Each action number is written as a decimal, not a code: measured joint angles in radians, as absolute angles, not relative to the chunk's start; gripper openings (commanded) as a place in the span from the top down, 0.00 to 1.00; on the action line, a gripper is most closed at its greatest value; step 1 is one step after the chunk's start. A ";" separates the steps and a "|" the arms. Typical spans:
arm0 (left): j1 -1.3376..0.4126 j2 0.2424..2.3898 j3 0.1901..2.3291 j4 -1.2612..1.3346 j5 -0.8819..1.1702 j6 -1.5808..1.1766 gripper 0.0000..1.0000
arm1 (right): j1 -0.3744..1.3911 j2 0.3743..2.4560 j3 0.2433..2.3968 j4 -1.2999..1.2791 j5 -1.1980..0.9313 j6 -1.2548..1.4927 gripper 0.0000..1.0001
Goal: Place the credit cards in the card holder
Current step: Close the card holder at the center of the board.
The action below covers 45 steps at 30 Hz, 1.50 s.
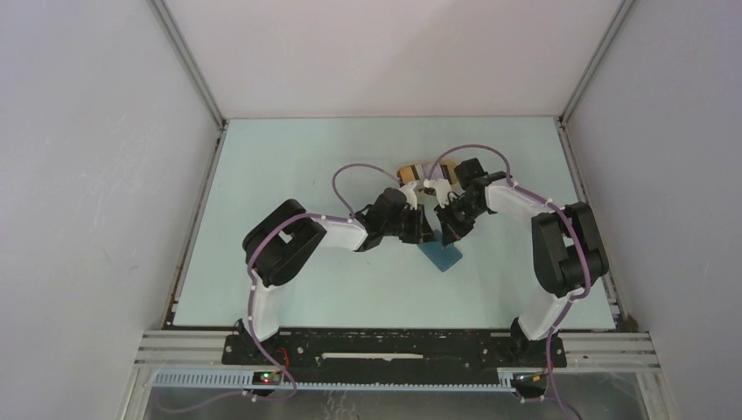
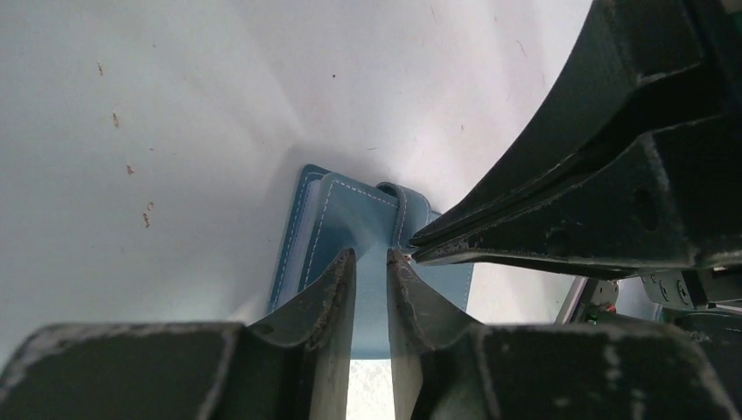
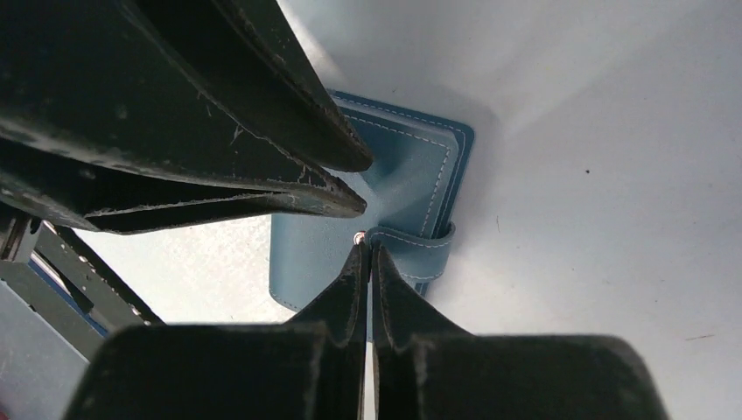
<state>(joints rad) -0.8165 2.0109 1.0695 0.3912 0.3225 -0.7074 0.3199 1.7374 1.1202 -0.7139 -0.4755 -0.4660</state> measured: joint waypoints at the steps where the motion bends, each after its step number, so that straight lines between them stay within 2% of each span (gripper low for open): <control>1: -0.816 2.011 1.069 0.391 0.323 -0.710 0.75 | 0.323 1.742 1.122 -0.714 -0.473 -0.463 0.92; 4: -0.815 2.016 1.069 0.400 0.329 -0.712 0.75 | 0.323 1.745 1.127 -0.718 -0.471 -0.459 0.82; 7: -0.813 2.019 1.069 0.410 0.334 -0.716 0.75 | 0.323 1.745 1.127 -0.718 -0.472 -0.452 0.77; 30: -0.803 2.032 1.068 0.442 0.363 -0.726 0.75 | 0.307 1.730 1.127 -0.723 -0.499 -0.436 0.74; 38: -0.801 2.035 1.068 0.447 0.371 -0.727 0.75 | 0.310 1.722 1.127 -0.726 -0.499 -0.436 0.69; 41: -0.800 2.035 1.068 0.447 0.371 -0.727 0.75 | 0.315 1.722 1.127 -0.726 -0.495 -0.435 0.74; 45: -0.800 2.035 1.068 0.447 0.371 -0.727 0.75 | 0.324 1.722 1.127 -0.725 -0.479 -0.429 0.87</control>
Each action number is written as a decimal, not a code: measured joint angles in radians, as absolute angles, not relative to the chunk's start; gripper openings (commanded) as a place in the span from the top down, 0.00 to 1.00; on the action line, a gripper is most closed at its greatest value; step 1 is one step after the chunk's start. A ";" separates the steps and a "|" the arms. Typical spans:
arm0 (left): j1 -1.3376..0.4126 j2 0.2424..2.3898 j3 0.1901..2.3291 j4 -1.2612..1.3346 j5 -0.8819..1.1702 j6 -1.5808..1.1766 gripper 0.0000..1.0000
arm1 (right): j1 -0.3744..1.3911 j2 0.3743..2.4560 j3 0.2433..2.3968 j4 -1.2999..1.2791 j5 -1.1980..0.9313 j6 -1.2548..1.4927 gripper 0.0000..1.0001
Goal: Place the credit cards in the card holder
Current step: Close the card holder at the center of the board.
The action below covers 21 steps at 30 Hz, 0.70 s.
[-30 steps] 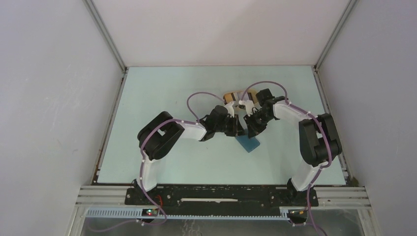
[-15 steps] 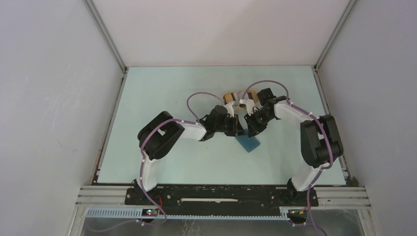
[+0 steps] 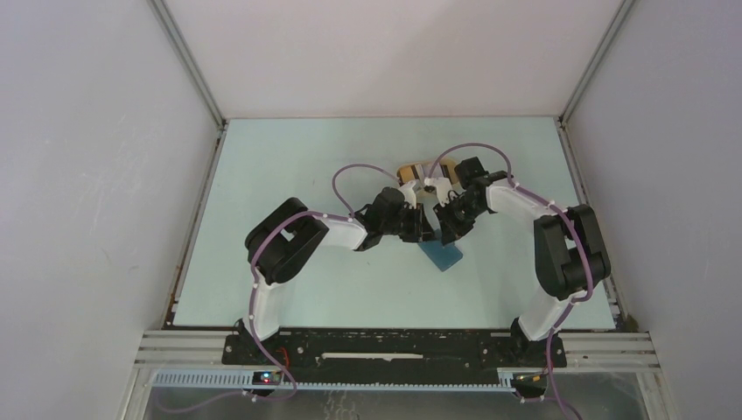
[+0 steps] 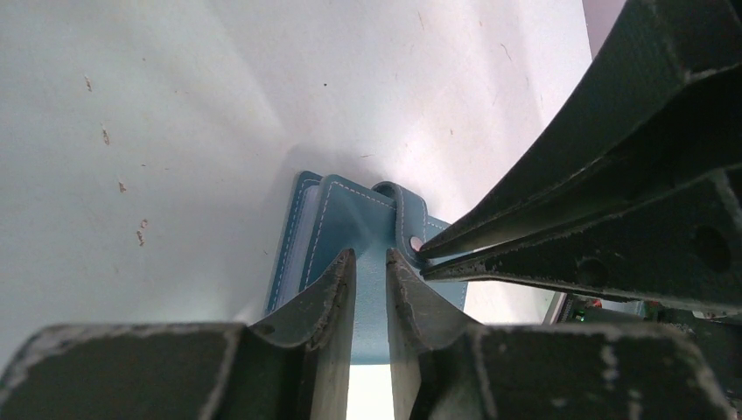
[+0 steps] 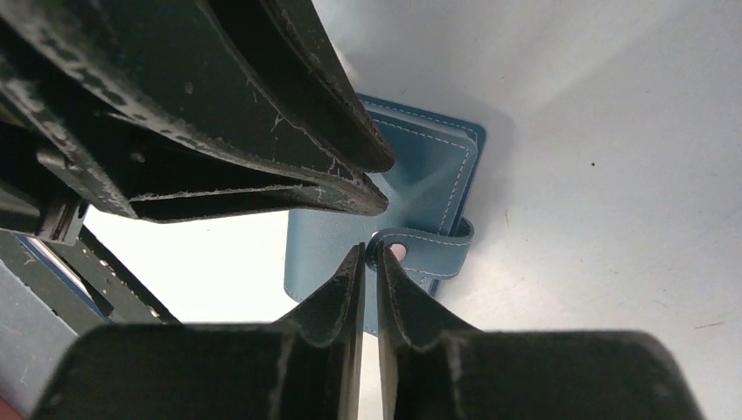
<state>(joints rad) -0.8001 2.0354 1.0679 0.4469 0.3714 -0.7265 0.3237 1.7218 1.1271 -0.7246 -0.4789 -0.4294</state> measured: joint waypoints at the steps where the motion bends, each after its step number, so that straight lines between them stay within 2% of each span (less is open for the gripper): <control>1: -0.800 2.035 1.068 0.447 0.371 -0.727 0.75 | 0.325 1.722 1.127 -0.725 -0.475 -0.427 0.89; 7: -0.800 2.036 1.068 0.447 0.372 -0.727 0.76 | 0.330 1.722 1.127 -0.723 -0.457 -0.418 1.00; 21: -0.799 2.036 1.068 0.447 0.373 -0.728 0.76 | 0.344 1.711 1.127 -0.729 -0.459 -0.419 1.00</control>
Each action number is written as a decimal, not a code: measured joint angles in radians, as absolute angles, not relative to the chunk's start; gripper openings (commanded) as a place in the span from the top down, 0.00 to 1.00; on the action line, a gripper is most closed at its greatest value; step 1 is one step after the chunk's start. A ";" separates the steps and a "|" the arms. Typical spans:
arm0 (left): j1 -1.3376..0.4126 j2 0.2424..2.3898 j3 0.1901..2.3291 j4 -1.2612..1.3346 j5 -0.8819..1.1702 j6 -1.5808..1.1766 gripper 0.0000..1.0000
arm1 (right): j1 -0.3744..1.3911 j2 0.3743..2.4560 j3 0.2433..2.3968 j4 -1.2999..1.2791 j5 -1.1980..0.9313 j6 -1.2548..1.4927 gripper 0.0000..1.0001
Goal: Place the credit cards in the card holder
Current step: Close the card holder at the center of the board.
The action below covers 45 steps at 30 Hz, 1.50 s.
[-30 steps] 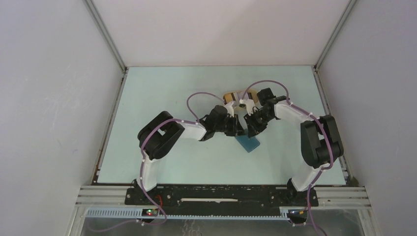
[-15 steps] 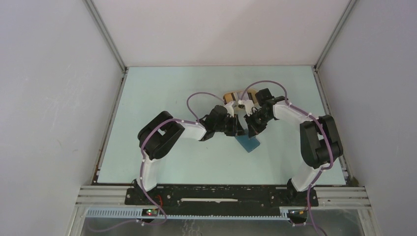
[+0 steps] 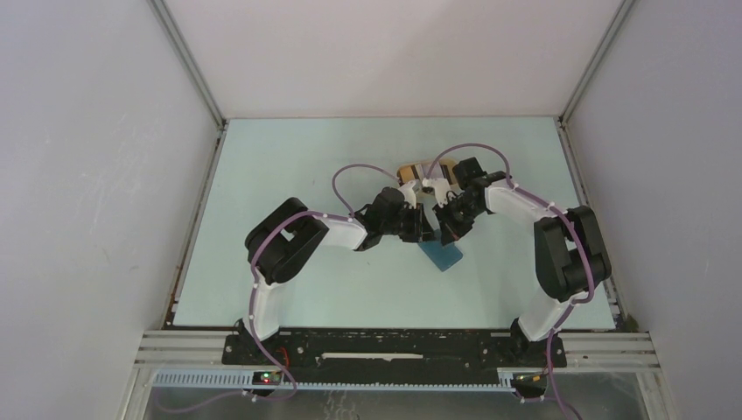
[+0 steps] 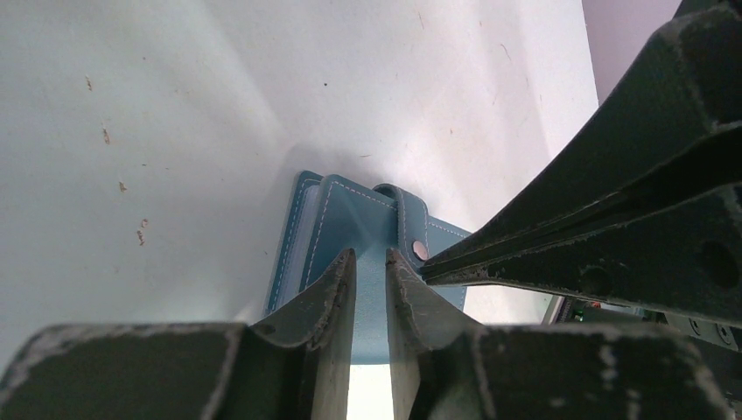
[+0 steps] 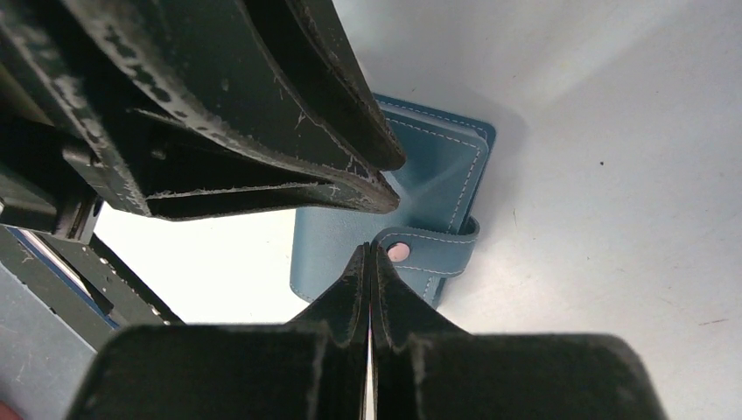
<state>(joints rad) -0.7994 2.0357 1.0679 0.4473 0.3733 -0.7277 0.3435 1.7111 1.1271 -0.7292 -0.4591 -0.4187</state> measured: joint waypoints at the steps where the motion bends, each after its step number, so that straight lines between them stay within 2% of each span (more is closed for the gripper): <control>1: -0.799 2.036 1.068 0.447 0.374 -0.728 0.76 | 0.344 1.711 1.127 -0.731 -0.459 -0.419 1.00; 17: -0.796 2.037 1.068 0.447 0.376 -0.743 0.76 | 0.370 1.720 1.127 -0.738 -0.462 -0.419 0.99; 19: -0.796 2.037 1.068 0.447 0.377 -0.743 0.76 | 0.370 1.718 1.127 -0.749 -0.502 -0.435 0.86; 23: -0.796 2.037 1.068 0.448 0.378 -0.743 0.76 | 0.370 1.659 1.125 -0.788 -0.591 -0.496 0.67; 29: -0.796 2.037 1.067 0.449 0.379 -0.743 0.76 | 0.315 1.476 1.114 -0.769 -0.658 -0.595 0.60; 34: -0.796 2.038 1.066 0.455 0.381 -0.743 0.76 | 0.207 1.433 1.071 -0.747 -0.720 -0.764 0.55; 38: -0.795 2.039 1.066 0.457 0.383 -0.743 0.76 | 0.178 1.414 1.036 -0.780 -0.779 -1.004 0.53; 45: -0.795 2.039 1.061 0.465 0.388 -0.743 0.76 | 0.176 1.443 1.041 -0.856 -0.799 -1.355 0.56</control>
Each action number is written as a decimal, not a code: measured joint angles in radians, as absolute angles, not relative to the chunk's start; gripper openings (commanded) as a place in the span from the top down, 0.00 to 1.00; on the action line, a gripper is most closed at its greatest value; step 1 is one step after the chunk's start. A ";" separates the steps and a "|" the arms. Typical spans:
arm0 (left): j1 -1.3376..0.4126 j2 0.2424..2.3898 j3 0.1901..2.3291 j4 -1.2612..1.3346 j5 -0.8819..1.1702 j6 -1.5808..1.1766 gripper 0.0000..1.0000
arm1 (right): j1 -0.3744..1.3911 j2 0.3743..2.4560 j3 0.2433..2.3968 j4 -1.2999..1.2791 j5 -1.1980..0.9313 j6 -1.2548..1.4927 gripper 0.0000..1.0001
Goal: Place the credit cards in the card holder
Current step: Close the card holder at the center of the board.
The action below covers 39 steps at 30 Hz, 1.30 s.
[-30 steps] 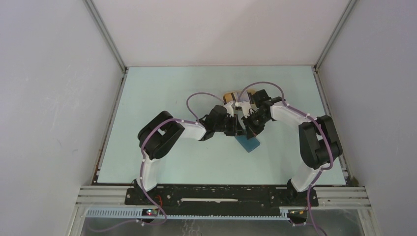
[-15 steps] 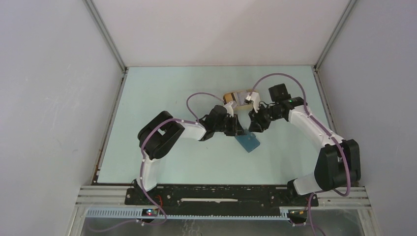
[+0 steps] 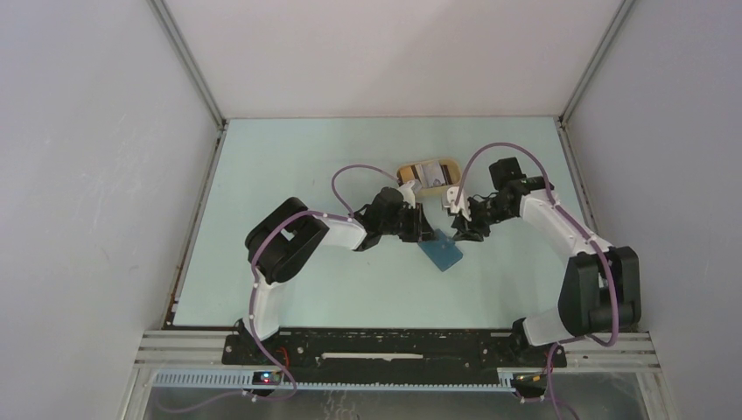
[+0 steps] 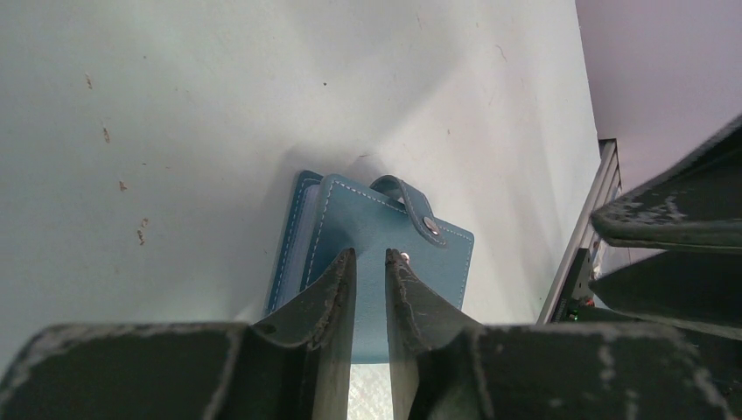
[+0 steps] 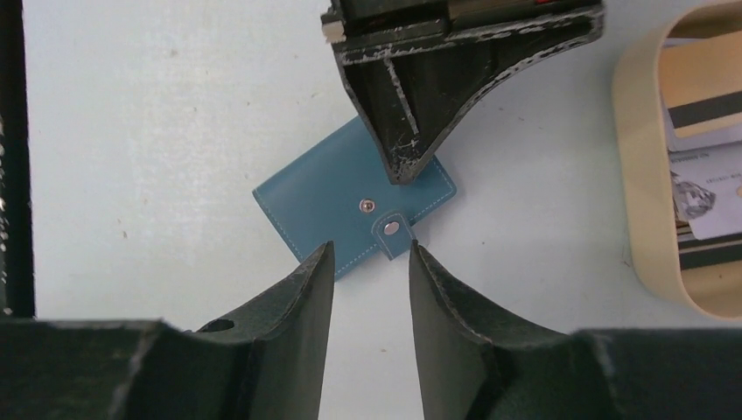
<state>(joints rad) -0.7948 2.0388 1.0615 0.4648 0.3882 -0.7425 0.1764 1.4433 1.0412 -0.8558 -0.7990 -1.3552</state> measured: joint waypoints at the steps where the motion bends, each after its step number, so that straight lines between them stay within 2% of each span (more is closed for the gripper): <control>1: -0.795 2.039 1.061 0.466 0.388 -0.743 0.76 | 0.176 1.455 1.045 -0.863 -0.795 -1.375 0.56; 13: -0.795 2.039 1.059 0.469 0.388 -0.741 0.76 | 0.204 1.585 1.088 -0.907 -0.726 -1.544 0.68; 26: -0.795 2.039 1.059 0.470 0.389 -0.741 0.76 | 0.258 1.666 1.100 -0.870 -0.628 -1.541 0.64; 36: -0.795 2.039 1.059 0.471 0.389 -0.741 0.76 | 0.260 1.692 1.101 -0.841 -0.604 -1.524 0.54; 39: -0.795 2.039 1.052 0.482 0.389 -0.741 0.76 | 0.270 1.695 1.100 -0.815 -0.596 -1.504 0.56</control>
<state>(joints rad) -0.7948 2.0388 1.0523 0.4816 0.3889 -0.7414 0.2699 1.6955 1.1004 -0.8146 -0.5964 -1.5043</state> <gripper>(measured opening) 0.240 0.455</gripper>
